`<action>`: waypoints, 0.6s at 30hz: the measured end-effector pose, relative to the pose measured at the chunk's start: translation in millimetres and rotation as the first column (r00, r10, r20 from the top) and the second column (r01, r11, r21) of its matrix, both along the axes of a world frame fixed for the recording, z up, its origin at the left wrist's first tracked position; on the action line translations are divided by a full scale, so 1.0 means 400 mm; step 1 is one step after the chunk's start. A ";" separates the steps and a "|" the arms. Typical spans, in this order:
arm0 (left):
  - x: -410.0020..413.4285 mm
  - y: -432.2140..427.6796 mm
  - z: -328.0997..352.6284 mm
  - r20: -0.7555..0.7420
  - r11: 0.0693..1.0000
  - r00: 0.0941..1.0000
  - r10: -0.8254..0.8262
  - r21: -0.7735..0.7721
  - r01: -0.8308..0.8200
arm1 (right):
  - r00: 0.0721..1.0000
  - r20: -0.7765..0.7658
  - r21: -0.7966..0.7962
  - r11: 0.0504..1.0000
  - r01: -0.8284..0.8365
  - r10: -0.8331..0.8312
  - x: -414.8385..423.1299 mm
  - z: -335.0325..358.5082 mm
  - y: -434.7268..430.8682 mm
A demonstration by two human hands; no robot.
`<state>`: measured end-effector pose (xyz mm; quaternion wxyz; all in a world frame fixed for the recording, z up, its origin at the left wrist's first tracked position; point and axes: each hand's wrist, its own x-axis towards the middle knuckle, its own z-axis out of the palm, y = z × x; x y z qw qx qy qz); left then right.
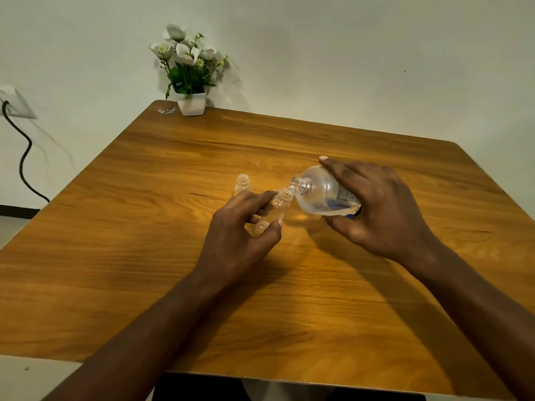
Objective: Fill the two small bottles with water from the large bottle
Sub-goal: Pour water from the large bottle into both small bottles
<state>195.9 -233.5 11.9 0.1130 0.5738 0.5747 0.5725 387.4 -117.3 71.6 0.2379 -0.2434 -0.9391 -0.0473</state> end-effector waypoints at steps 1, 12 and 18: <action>0.000 0.001 0.000 -0.001 1.000 1.000 0.002 0.002 -0.002 | 1.000 0.004 0.009 1.000 0.000 0.000 0.001 0.002 0.001; 0.000 0.002 0.000 -0.001 1.000 1.000 -0.005 0.007 0.005 | 0.999 0.039 0.058 0.998 -0.019 0.017 0.005 0.016 0.005; 0.001 0.000 0.005 -0.015 1.000 1.000 -0.009 -0.001 0.009 | 0.998 0.066 0.089 0.996 -0.014 0.008 0.007 0.026 0.003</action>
